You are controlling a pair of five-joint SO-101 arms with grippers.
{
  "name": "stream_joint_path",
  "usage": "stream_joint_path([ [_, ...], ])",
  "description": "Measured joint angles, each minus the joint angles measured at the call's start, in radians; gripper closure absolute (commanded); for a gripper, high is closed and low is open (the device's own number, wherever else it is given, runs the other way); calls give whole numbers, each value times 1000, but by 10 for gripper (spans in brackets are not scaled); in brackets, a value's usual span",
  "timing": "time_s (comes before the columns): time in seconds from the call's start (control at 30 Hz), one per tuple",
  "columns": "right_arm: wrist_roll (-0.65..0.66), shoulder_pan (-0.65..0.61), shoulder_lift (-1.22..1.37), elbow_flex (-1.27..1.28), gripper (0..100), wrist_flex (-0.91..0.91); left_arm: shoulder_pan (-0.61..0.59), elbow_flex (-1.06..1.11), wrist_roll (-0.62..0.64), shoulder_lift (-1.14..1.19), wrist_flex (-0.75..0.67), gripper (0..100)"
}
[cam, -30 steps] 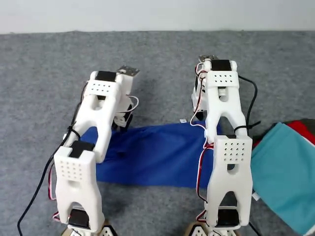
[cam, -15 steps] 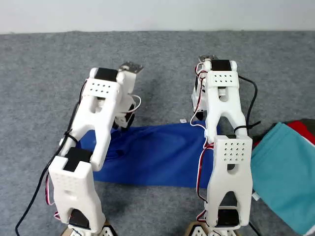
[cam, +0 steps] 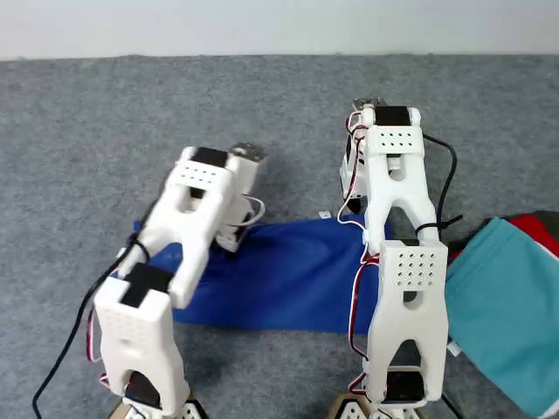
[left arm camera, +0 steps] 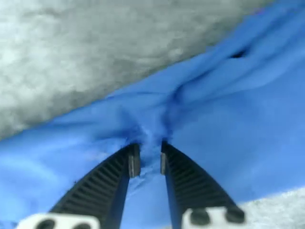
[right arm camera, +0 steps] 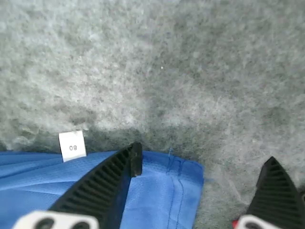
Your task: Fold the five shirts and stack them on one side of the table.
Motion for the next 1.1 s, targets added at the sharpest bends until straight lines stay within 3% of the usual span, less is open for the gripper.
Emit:
stream_joint_path([
  [0.27,0,0,0,0,619,0,87,3,0,0,0,917],
  [0.7,0,0,0,0,619,0,-152,-17,-75,-18,-3,915],
  [1.1,0,0,0,0,618,0,-34,-17,-80,-393,170,913],
])
